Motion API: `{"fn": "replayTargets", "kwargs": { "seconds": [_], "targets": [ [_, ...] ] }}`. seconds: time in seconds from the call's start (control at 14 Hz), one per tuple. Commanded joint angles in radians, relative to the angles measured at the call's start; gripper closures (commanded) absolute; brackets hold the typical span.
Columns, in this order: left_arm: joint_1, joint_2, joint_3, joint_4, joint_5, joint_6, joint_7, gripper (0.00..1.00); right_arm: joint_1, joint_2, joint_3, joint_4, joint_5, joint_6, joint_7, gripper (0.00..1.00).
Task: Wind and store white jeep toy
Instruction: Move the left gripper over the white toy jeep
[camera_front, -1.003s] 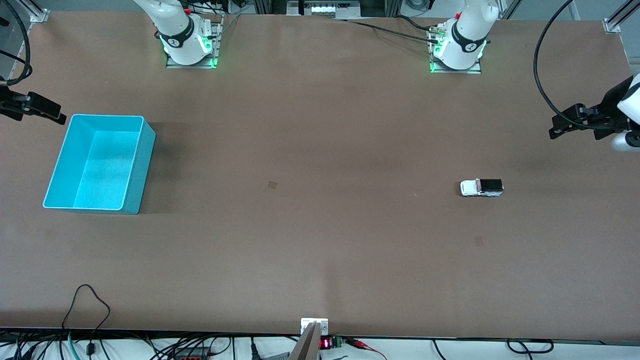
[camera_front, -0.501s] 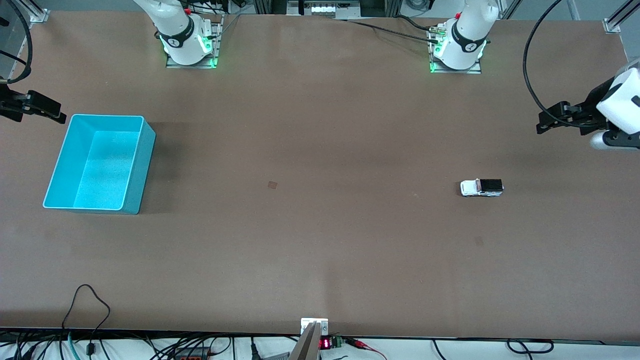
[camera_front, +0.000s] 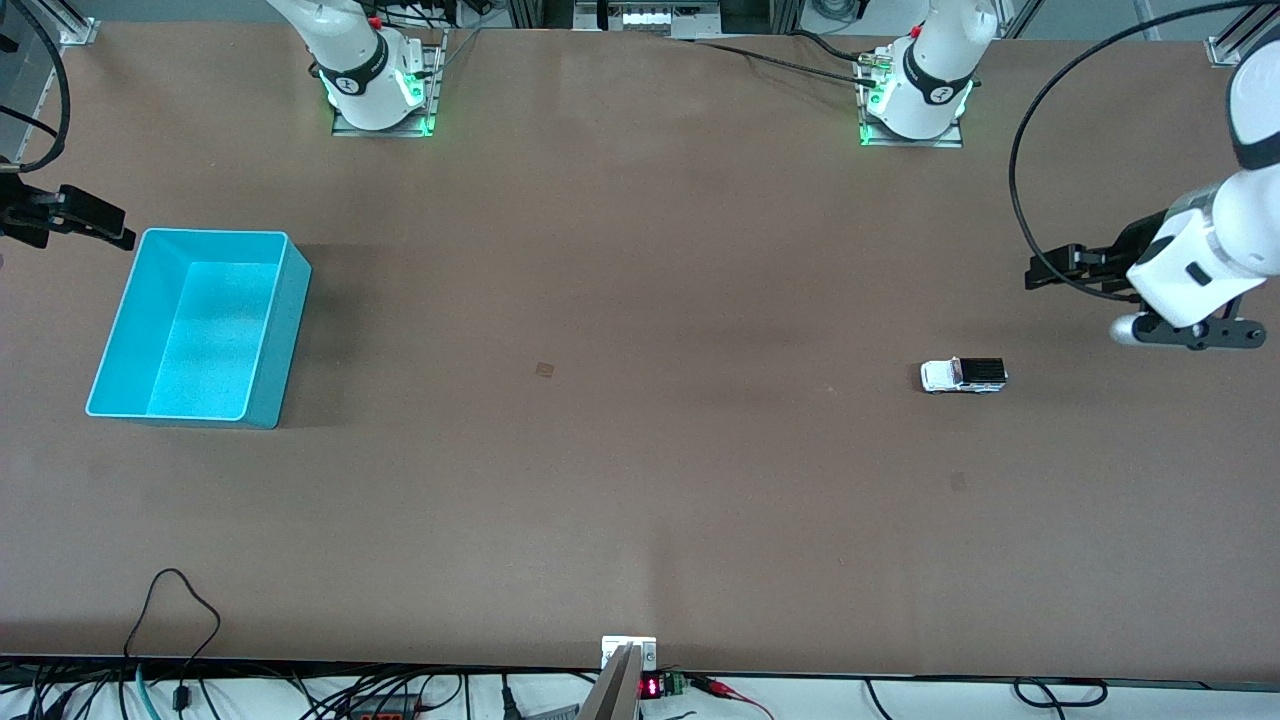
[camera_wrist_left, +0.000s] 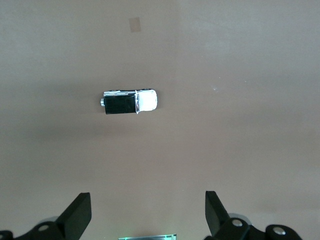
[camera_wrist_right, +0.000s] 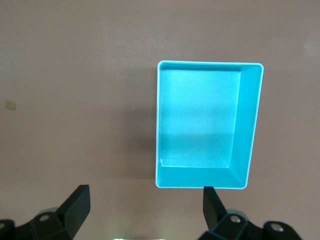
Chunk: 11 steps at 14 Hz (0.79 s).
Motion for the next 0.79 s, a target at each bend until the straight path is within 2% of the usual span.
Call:
{"fn": "replayTargets", "kwargs": {
  "seconds": [0.0,0.14,0.29,0.57,0.72],
  "targets": [
    [-0.002,0.037,0.0,0.011,-0.012,0.001,0.005,0.0,-0.011,0.009,0.005,0.025,0.014,-0.008,-0.011,0.0],
    [0.001,0.041,0.001,-0.016,-0.012,0.013,0.044,0.0,-0.013,0.009,0.005,0.025,0.014,-0.008,-0.011,0.0],
    [0.016,0.052,0.001,-0.082,-0.014,0.072,0.169,0.0,-0.013,0.009,0.005,0.025,0.015,-0.008,-0.012,0.0],
    [0.051,0.051,-0.005,-0.282,-0.009,0.236,0.354,0.0,-0.01,0.019,0.005,0.025,0.015,-0.008,-0.023,0.0],
    [0.051,0.051,-0.016,-0.36,0.049,0.327,0.425,0.0,-0.011,0.019,0.005,0.025,0.015,-0.008,-0.023,0.0]
  ]
}}
